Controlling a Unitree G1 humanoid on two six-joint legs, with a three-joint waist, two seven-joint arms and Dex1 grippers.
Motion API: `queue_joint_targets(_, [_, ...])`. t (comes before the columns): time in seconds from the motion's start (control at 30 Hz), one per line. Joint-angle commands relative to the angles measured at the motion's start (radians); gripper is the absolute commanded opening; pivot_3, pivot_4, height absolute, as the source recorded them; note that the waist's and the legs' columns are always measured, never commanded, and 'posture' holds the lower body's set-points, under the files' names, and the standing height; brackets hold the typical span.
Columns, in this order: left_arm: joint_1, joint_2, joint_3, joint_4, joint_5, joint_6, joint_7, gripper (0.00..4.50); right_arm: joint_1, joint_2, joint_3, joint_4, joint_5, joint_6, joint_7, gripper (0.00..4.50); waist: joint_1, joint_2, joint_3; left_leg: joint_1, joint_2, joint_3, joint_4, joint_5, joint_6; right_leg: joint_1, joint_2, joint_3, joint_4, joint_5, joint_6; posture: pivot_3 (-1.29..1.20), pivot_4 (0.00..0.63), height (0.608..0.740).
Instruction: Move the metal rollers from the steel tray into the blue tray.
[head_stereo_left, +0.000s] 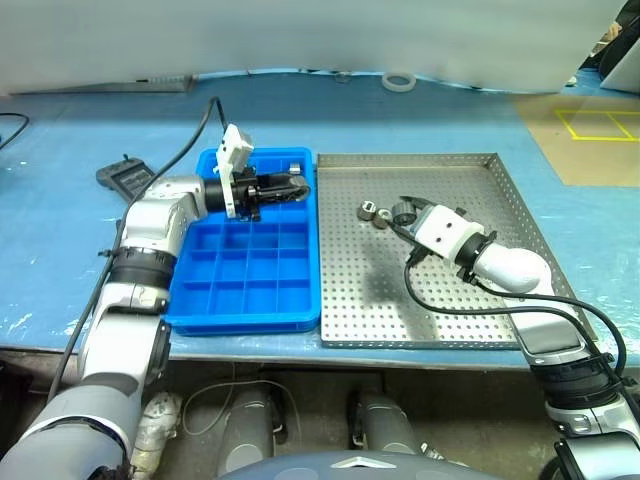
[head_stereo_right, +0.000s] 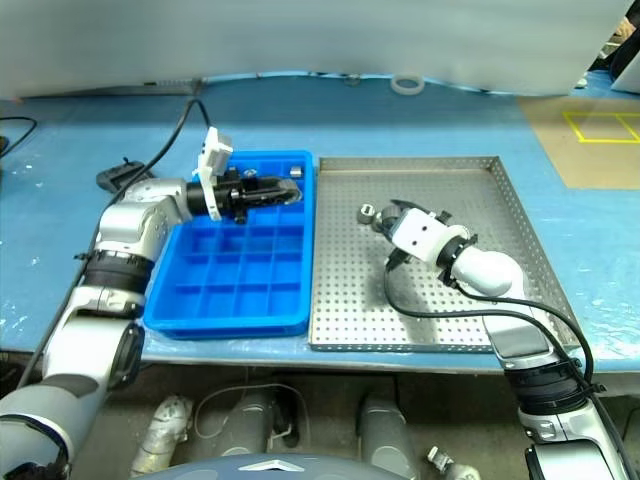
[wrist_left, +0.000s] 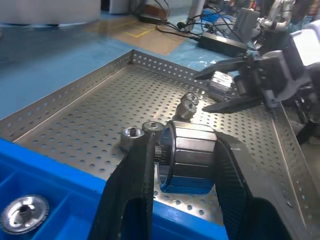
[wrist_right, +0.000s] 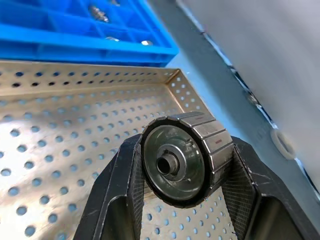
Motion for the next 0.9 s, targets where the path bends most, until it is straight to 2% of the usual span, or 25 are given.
queue_joint_targets(0.03, [0.047,0.019,0.068,-0.146,0.001,-0.003,0.136,1.42,-0.044,0.069,-0.065,0.011,0.045,0.084,-0.082,1.78,-0.001,0.0,0.0,0.0,0.0,0.0,0.0,0.0,0.0,0.0,0.0,0.0,0.0,0.0,0.0,-0.18,0.15,0.74])
queue_joint_targets(0.17, [0.119,0.026,0.122,-0.279,0.007,0.043,0.31,1.42,-0.085,0.127,-0.113,0.02,0.086,0.177,-0.129,1.78,0.001,0.0,0.0,0.0,0.001,-0.001,0.0,0.002,-0.004,-0.001,0.002,0.0,0.001,0.0,0.0,-0.16,0.15,0.74])
queue_joint_targets(0.3, [0.288,0.051,0.13,-0.399,0.133,-0.01,0.489,1.42,-0.103,0.146,-0.109,0.039,0.104,0.205,-0.135,1.78,0.003,0.0,0.0,0.003,0.001,0.0,-0.001,0.001,-0.006,0.002,0.002,0.001,-0.001,0.0,0.0,-0.13,0.15,0.74])
queue_joint_targets(0.47, [0.448,0.068,0.146,-0.404,0.17,-0.051,0.557,1.42,-0.128,0.174,-0.088,0.066,0.122,0.209,-0.131,1.78,0.01,-0.001,0.0,0.003,0.002,-0.001,-0.004,0.002,-0.009,0.0,0.004,0.001,-0.001,0.0,0.0,-0.08,0.15,0.74])
queue_joint_targets(0.73, [0.407,0.005,0.143,-0.226,0.24,-0.192,0.705,1.42,-0.163,0.168,-0.06,0.112,0.119,0.173,-0.113,1.78,0.053,-0.002,0.001,0.007,0.002,-0.001,-0.006,0.005,-0.013,0.003,0.005,0.002,0.0,0.0,0.0,-0.04,0.15,0.74])
queue_joint_targets(0.9, [0.408,-0.019,0.104,-0.186,0.253,-0.207,0.699,1.42,-0.153,0.161,-0.062,0.113,0.117,0.163,-0.116,1.78,0.055,-0.002,0.001,0.007,0.002,-0.001,-0.008,0.005,-0.014,0.002,0.005,0.002,0.0,0.0,0.0,-0.06,0.15,0.74])
